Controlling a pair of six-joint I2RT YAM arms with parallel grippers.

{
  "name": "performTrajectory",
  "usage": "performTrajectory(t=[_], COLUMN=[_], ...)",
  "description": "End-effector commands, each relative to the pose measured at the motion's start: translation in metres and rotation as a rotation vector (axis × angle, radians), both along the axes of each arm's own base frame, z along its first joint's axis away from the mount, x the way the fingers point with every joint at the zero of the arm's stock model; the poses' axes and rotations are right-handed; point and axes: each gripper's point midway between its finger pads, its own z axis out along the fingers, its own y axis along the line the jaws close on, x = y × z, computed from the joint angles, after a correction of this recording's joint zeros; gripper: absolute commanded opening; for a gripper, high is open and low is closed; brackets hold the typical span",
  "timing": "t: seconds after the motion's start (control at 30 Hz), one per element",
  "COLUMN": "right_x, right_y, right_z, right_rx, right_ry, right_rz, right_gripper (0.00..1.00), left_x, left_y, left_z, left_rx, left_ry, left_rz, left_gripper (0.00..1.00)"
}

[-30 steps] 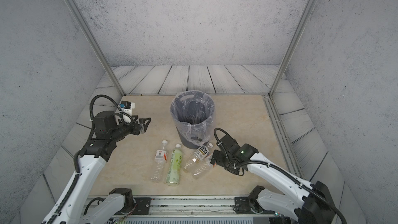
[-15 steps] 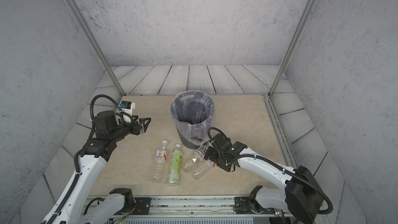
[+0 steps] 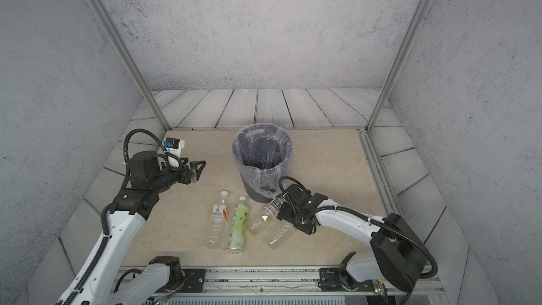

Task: Throw the plastic bottles in the bin
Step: Move the plastic bottle to the bottom-right of the table.

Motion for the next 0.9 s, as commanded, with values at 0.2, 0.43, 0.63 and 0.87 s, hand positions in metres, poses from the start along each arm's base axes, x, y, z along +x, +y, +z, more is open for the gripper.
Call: performTrajectory(t=[0.2,0.43,0.63,0.87], right_x=[-0.010,-0.017,-0.012,-0.029], right_y=[-0.045,-0.089,-0.087,-0.074], right_z=[0.007,0.009,0.019,0.006], right_rx=[-0.217,-0.332,-0.289,-0.195], right_ry=[-0.027,-0.017,-0.025,0.043], right_rz=[0.045,0.028,0.062,0.092], right_gripper=[0.92,0.83,0.79,0.86], left_x=[-0.003,-0.002,-0.002,-0.002], left_y=[-0.005,-0.006,-0.007,-0.007], left_z=[0.007,0.006,0.007,0.006], left_rx=[-0.003,-0.007,-0.007,-0.007], left_ry=[-0.021,-0.019,-0.021,-0.020], left_rz=[-0.028,-0.029,-0.031,-0.029], left_gripper=[0.80,0.80,0.80,0.80])
